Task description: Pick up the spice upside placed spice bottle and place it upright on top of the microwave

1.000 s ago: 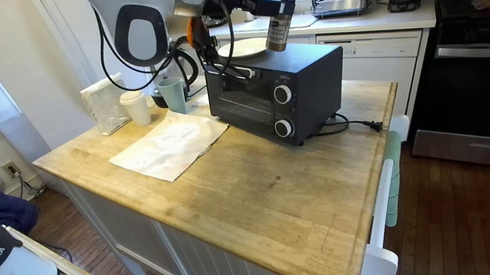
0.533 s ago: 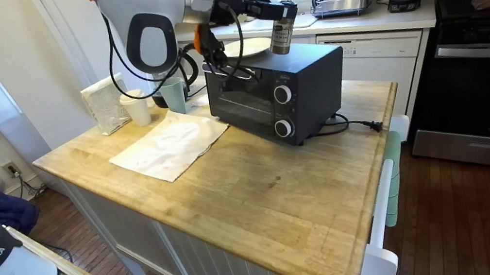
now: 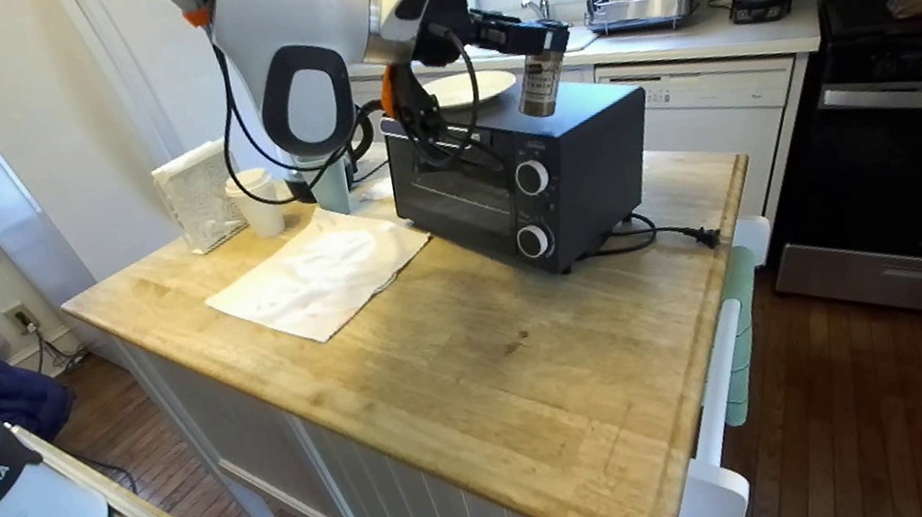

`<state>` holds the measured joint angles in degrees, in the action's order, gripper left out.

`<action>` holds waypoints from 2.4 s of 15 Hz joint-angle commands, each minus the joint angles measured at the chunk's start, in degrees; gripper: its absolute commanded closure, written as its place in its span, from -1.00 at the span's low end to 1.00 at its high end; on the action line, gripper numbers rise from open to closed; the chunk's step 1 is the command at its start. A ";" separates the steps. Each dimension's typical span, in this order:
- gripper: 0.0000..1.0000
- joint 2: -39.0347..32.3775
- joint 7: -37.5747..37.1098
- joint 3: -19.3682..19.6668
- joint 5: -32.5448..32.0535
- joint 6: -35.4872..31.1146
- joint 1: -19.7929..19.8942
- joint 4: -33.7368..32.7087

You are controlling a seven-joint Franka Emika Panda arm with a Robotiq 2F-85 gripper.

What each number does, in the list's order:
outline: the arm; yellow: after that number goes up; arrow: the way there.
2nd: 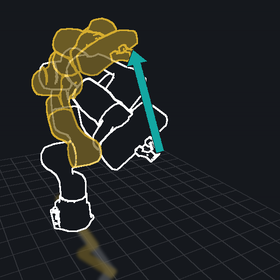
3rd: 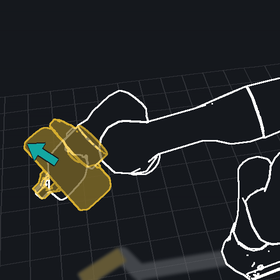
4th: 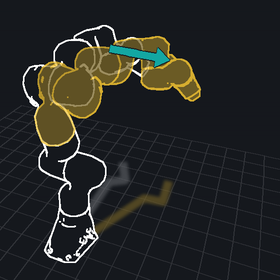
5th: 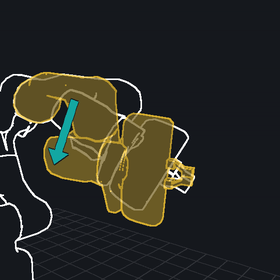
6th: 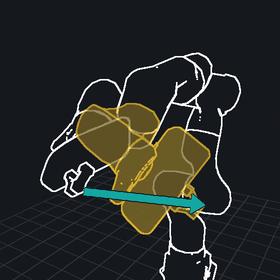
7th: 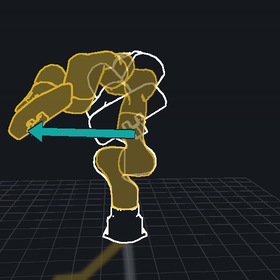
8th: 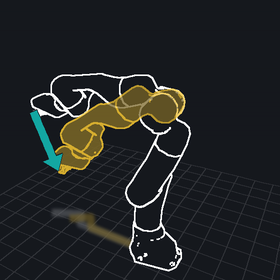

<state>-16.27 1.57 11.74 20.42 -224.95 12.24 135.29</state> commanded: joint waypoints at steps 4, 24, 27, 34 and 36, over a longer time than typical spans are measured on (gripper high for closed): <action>0.50 -3.45 -4.34 0.69 -3.19 -2.66 0.95 -2.40; -1.00 -3.39 -3.10 1.96 -5.93 -6.09 1.87 -0.54; -1.00 -0.04 -3.24 2.54 -7.16 -1.22 2.75 0.48; -1.00 9.41 -2.74 4.52 -9.23 12.38 4.11 2.36; -1.00 10.35 -2.61 4.81 -9.05 15.17 4.10 2.08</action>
<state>-9.94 -0.92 16.27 13.31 -214.35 15.77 135.29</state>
